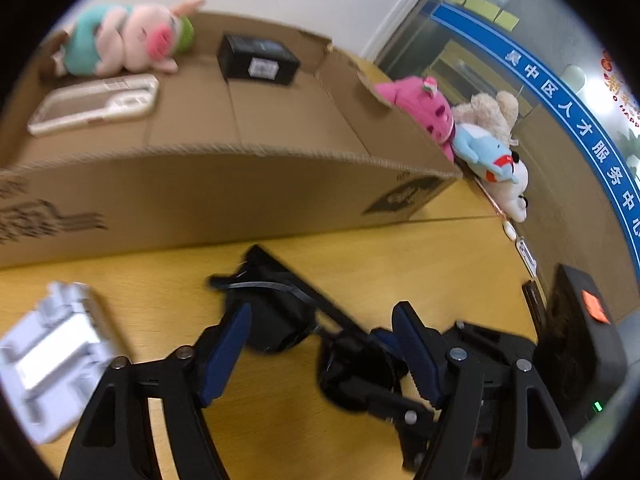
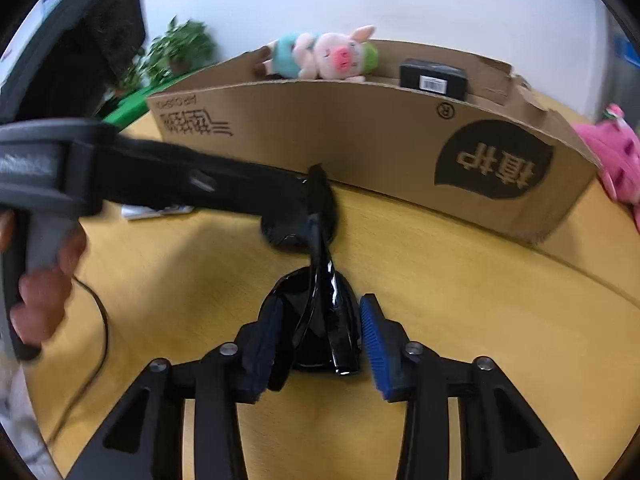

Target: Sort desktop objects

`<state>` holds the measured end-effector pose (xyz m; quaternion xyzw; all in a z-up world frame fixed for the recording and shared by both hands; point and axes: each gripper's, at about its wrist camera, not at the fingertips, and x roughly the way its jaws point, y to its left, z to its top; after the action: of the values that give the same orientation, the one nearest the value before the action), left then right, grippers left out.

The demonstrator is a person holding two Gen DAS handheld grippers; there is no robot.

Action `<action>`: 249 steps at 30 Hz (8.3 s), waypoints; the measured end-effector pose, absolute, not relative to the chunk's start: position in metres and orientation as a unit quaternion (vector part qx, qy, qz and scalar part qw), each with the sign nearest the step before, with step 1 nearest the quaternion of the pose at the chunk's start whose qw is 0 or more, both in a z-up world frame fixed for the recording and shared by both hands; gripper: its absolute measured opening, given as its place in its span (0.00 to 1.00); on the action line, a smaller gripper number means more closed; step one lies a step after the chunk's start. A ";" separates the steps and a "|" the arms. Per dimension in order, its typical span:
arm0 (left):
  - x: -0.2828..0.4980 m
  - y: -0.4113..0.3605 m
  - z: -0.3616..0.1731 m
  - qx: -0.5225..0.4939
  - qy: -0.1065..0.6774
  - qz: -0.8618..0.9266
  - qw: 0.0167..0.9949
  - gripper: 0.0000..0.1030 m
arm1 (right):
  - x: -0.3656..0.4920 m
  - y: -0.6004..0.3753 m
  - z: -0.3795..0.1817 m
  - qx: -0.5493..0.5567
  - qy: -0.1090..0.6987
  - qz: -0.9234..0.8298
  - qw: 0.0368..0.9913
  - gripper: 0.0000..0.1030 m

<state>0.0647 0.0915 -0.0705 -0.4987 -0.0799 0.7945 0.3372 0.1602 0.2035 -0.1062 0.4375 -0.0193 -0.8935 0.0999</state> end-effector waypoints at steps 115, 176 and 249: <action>0.096 -0.077 -0.038 -0.429 -0.025 0.891 0.146 0.72 | 0.083 0.119 -0.069 0.424 -0.008 -0.888 0.178 0.98; -0.021 -0.016 0.046 -0.374 -0.013 0.895 0.241 0.33 | 0.004 0.170 0.030 0.310 -0.100 -0.940 0.103 0.44; 0.036 -0.012 -0.040 -0.226 0.034 0.969 0.097 0.84 | 0.092 0.207 -0.055 0.216 -0.029 -0.974 -0.061 1.00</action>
<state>0.0360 -0.0120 -0.0401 -0.2261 0.0341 0.9687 0.0967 0.0923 0.2071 -0.0545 0.2165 -0.0289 -0.9739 -0.0614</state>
